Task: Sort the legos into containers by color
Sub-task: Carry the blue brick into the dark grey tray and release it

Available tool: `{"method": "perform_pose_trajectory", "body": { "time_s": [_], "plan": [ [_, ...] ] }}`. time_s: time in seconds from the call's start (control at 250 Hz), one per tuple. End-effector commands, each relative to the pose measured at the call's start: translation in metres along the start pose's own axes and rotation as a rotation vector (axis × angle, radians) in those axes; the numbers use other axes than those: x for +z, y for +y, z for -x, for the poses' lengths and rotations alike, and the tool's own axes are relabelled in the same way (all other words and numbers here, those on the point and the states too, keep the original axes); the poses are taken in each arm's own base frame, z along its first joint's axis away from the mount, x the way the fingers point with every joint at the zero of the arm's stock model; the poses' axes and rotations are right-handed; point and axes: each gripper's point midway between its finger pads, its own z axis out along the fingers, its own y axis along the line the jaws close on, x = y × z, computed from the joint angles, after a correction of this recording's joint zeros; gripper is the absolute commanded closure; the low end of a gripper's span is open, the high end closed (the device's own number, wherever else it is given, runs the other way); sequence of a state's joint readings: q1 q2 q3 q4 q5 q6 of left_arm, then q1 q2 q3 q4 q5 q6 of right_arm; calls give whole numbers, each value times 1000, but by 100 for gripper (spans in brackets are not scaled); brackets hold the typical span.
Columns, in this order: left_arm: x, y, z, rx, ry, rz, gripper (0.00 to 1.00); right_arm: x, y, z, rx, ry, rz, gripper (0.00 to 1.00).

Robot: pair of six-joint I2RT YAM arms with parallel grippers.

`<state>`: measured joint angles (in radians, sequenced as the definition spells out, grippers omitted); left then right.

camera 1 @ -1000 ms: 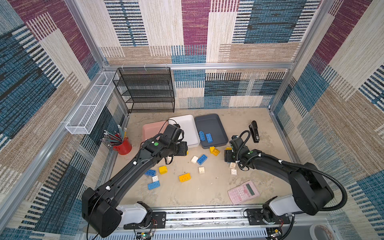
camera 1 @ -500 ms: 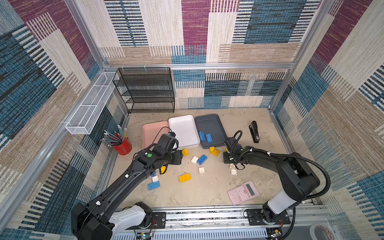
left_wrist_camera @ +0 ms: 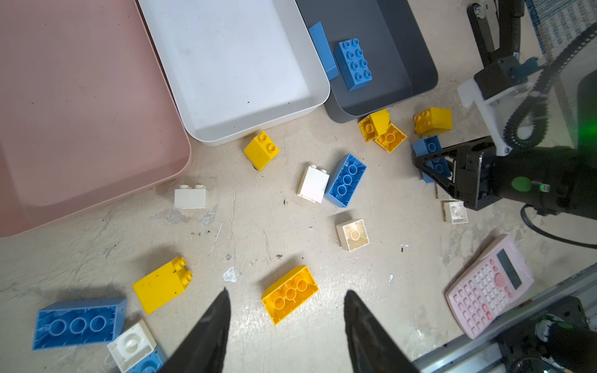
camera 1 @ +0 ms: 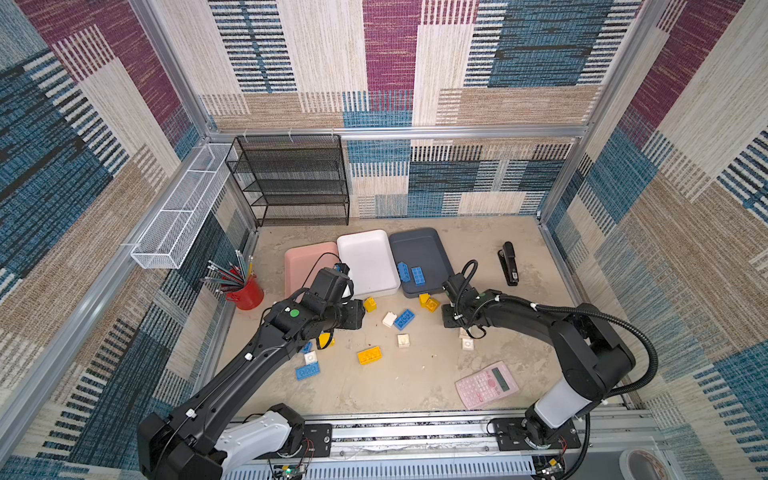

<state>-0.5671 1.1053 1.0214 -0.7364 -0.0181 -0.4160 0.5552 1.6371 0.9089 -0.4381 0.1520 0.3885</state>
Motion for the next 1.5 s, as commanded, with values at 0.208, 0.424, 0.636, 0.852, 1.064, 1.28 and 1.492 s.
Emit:
{"method": "perform_pose_trajectory", "body": {
  "time_s": [0.208,0.424,0.636,0.852,1.064,1.28,1.492],
  "plan": [
    [-3,-2,2,20,-19,-18,42,-32,25,42,-23,-77,88,77],
    [-1,-3,0,16,-14,-25,42,-43,42,79,-79,-125,119,78],
    [2,-3,-2,15,-2,-23,42,-34,54,120,-110,-161,108,78],
    [8,-4,-4,16,19,-26,42,-18,54,156,-88,-178,104,78],
    [14,-4,-6,20,44,-22,42,9,52,179,-85,-155,100,78],
    [20,-4,-9,16,68,-26,42,23,48,190,-76,-146,88,77],
    [23,-1,-9,18,73,-12,42,25,43,188,-69,-140,86,72]
  ]
}}
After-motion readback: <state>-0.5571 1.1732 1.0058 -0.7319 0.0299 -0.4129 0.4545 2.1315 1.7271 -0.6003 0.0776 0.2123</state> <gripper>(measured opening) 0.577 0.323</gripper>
